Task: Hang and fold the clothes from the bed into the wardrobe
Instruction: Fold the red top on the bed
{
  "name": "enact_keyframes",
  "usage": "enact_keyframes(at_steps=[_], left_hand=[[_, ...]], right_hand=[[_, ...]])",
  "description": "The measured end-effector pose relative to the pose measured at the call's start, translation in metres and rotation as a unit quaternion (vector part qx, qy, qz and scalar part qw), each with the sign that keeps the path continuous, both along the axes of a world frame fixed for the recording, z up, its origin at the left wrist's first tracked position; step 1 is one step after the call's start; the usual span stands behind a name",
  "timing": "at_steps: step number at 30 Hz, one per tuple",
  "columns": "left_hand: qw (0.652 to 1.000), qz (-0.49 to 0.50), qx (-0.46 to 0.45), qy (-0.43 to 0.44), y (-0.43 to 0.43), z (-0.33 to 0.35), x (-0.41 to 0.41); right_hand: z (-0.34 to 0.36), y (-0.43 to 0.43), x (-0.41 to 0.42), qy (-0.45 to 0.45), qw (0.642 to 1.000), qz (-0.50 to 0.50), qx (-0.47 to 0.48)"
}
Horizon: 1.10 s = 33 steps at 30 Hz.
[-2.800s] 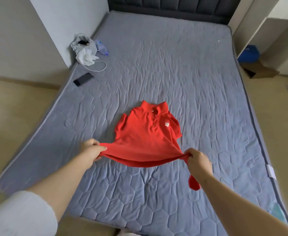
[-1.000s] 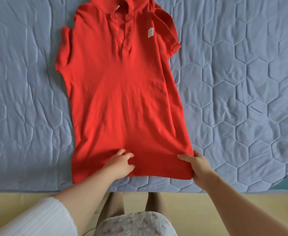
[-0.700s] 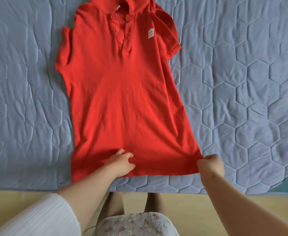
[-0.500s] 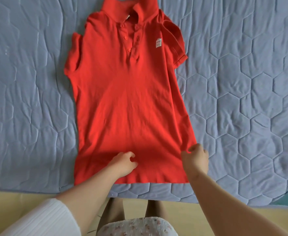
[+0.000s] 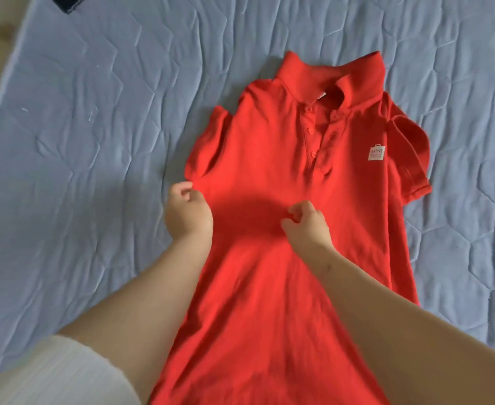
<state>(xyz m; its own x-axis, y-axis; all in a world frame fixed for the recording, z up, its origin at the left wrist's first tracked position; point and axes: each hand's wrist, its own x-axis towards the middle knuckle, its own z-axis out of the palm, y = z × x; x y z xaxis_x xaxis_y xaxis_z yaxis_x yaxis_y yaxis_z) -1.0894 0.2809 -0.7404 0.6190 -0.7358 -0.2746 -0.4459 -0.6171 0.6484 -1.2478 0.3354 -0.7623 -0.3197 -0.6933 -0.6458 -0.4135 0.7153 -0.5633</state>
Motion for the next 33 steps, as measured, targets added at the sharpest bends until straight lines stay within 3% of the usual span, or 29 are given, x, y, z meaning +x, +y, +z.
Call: enact_keyframes(at_steps=[2,3,6,9,11,14,18,21,23,26,28,31,33], left_hand=[[0.997,0.073,0.003,-0.013,-0.031,-0.008,0.012],[0.993,0.113,0.04,0.021,-0.044,-0.014,0.019],[0.926,0.129,0.211,0.285,-0.064,-0.02,0.028],[0.86,0.045,0.287,0.42,-0.08,-0.024,0.029],[0.832,0.003,0.287,0.475,-0.091,-0.023,0.025],[0.84,0.03,0.238,0.486,-0.103,-0.027,0.016],[0.838,0.125,0.08,0.526,-0.107,-0.031,0.035],[0.863,0.152,0.028,0.482,-0.09,-0.039,0.065],[0.892,0.109,0.078,0.432,-0.083,-0.045,0.076],[0.909,0.037,0.193,0.366,-0.099,-0.043,0.083],[0.933,-0.045,0.22,0.282,-0.114,-0.043,0.085],[0.967,-0.142,0.135,0.16,-0.121,-0.041,0.082],[0.99,-0.108,0.077,0.04,-0.118,-0.044,0.084]], right_hand=[[-0.019,-0.027,0.001,0.023,0.997,0.026,0.075],[-0.029,-0.037,-0.001,0.031,0.991,0.035,0.126],[-0.049,-0.055,-0.005,0.025,0.976,0.026,0.213],[-0.057,-0.067,-0.005,0.041,0.965,0.042,0.255],[-0.06,-0.072,-0.005,0.051,0.959,0.05,0.273],[-0.064,-0.076,-0.005,0.073,0.953,0.062,0.286],[-0.064,-0.075,-0.005,0.092,0.948,0.055,0.3],[-0.064,-0.079,-0.006,0.093,0.945,0.065,0.308],[-0.063,-0.08,-0.006,0.089,0.945,0.071,0.308],[-0.064,-0.082,-0.008,0.09,0.944,0.074,0.307],[-0.065,-0.082,-0.009,0.089,0.944,0.072,0.309],[-0.065,-0.082,-0.008,0.093,0.944,0.073,0.308],[-0.065,-0.082,-0.007,0.099,0.944,0.076,0.304]])
